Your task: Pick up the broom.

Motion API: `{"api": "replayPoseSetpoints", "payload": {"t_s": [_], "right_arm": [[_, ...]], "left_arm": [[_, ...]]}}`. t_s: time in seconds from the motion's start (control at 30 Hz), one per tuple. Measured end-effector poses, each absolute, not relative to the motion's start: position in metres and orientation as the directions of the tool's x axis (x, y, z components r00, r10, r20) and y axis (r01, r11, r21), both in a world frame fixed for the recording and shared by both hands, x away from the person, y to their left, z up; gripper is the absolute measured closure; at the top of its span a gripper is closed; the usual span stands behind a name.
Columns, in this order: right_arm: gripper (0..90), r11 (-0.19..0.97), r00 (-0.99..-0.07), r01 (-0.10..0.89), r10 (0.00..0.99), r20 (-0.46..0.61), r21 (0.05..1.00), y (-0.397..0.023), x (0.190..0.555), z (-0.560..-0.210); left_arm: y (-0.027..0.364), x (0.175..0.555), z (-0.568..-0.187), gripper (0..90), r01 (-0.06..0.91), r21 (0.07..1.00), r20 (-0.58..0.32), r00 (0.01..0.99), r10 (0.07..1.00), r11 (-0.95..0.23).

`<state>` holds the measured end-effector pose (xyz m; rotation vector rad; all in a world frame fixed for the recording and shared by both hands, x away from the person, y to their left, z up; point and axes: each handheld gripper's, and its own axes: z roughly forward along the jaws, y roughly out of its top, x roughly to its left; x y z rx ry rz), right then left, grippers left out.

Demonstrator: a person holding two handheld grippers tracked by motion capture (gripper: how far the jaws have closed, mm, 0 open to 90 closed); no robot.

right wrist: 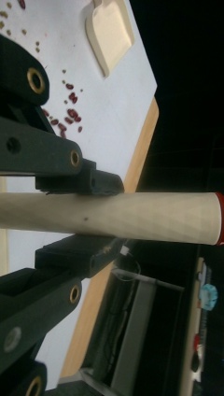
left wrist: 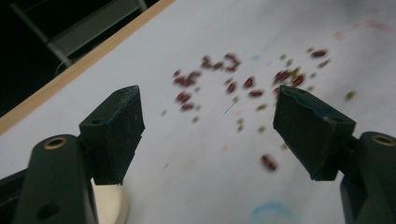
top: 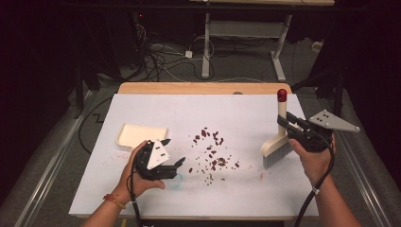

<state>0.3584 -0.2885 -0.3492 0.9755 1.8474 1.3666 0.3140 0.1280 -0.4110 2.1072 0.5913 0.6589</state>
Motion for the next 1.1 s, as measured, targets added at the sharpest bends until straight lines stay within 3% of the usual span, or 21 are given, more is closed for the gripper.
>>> {"api": "replayPoseSetpoints", "payload": {"t_s": [0.27,0.47,0.57,0.67,0.83,0.97,1.1], "right_arm": [[70.9,0.240,-0.565,0.118,0.814,-0.134,0.964,-0.240,0.339,-0.346],[70.8,0.258,-0.589,0.098,0.794,-0.153,0.961,-0.214,0.329,-0.351],[70.8,0.267,-0.592,0.088,0.789,-0.165,0.960,-0.207,0.326,-0.353],[70.8,0.255,-0.595,0.081,0.788,-0.158,0.964,-0.201,0.322,-0.354],[70.7,0.269,-0.609,0.077,0.775,-0.168,0.960,-0.192,0.318,-0.355],[70.7,0.274,-0.621,0.066,0.764,-0.175,0.959,-0.186,0.313,-0.355],[70.5,0.274,-0.621,0.045,0.761,-0.188,0.961,-0.182,0.307,-0.353]], "left_arm": [[0.047,0.305,-0.395,23.6,0.068,0.857,0.207,0.863,0.462,-0.510],[0.007,0.309,-0.399,23.6,0.067,0.874,0.150,0.905,0.398,-0.482],[0.002,0.314,-0.404,25.2,0.102,0.884,0.104,0.908,0.406,-0.456],[0.004,0.319,-0.406,32.7,0.129,0.896,0.064,0.909,0.412,-0.424],[0.007,0.320,-0.406,39.9,0.125,0.897,0.070,0.906,0.417,-0.423],[0.011,0.326,-0.407,52.3,0.152,0.896,0.050,0.898,0.436,-0.416],[0.014,0.328,-0.408,56.2,0.163,0.896,0.051,0.887,0.459,-0.414]]}}
